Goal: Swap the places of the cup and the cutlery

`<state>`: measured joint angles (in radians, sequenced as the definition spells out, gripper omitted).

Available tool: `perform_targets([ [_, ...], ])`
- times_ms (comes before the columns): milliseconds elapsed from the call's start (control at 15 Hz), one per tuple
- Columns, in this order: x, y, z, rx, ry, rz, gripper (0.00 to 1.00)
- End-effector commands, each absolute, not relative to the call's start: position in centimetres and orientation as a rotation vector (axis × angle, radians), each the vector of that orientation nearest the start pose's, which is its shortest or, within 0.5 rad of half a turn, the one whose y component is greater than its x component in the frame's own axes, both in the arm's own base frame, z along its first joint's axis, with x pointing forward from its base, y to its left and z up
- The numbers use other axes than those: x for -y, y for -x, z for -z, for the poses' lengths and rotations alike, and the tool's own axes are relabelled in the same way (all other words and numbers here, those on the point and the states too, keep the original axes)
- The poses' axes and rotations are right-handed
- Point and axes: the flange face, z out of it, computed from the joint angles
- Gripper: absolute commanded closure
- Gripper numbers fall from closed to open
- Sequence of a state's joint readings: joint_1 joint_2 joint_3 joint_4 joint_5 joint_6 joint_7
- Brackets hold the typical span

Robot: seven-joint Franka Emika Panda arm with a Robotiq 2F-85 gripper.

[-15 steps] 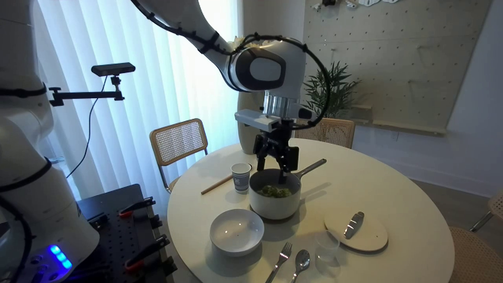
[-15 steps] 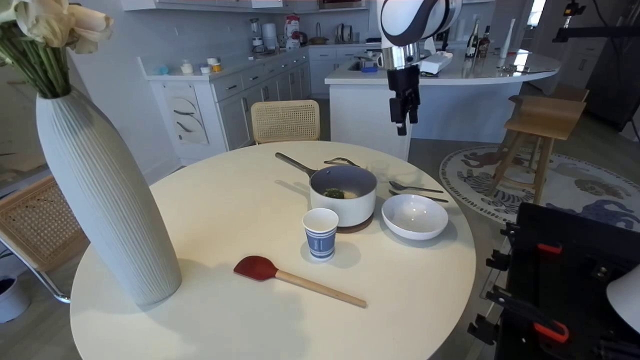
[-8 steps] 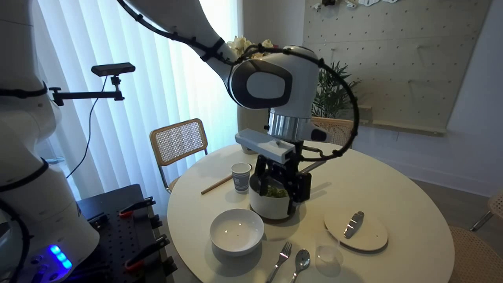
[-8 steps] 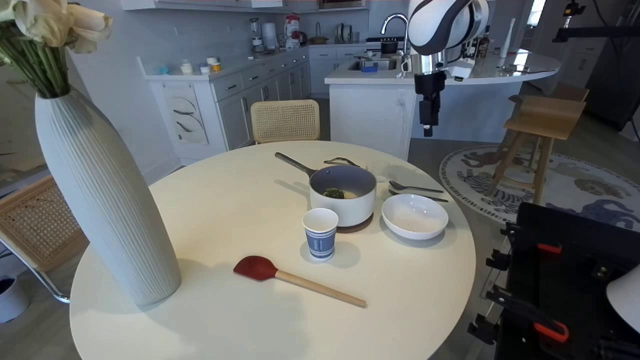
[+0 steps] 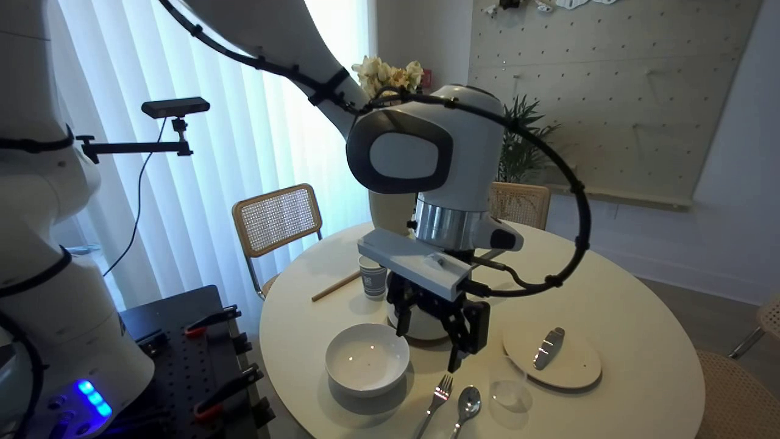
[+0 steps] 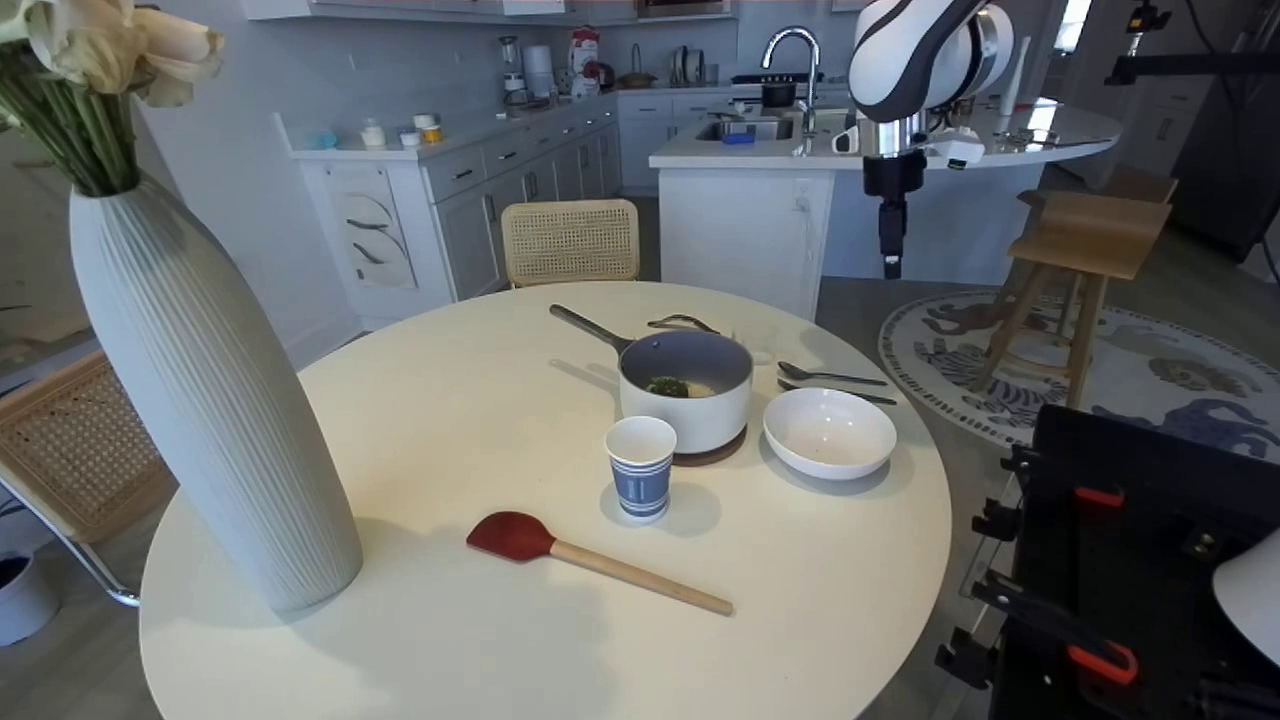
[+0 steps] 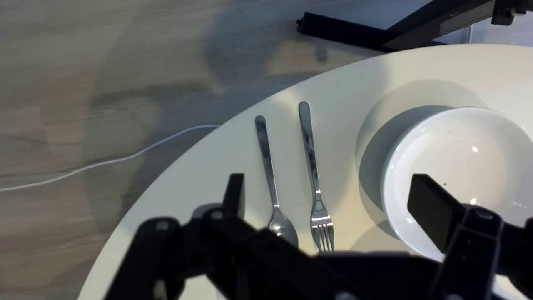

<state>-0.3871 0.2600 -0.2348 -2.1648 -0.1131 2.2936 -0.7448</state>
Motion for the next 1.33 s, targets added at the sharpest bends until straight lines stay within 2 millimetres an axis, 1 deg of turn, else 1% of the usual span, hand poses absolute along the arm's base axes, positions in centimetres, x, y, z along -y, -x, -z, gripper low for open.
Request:
perform_targets([
  [0, 32.1, -44.6, -26.9, 0.328, 3.140, -0.296, 0.00],
  [67, 32.1, -44.6, -26.9, 0.329, 3.140, -0.295, 0.00],
  [133, 31.8, -44.7, -26.3, 0.325, 3.149, -0.299, 0.00],
  [267, 30.9, -44.8, -24.4, 0.344, 3.149, -0.321, 0.00],
  [533, 28.4, -44.7, -20.5, 0.392, 3.138, -0.316, 0.00],
  [733, 27.3, -44.8, -18.2, 0.389, 3.170, -0.265, 0.00],
  [867, 27.1, -44.9, -17.3, 0.379, 3.197, -0.239, 0.00],
  [1267, 27.5, -45.0, -14.8, 0.367, 3.227, -0.252, 0.00],
])
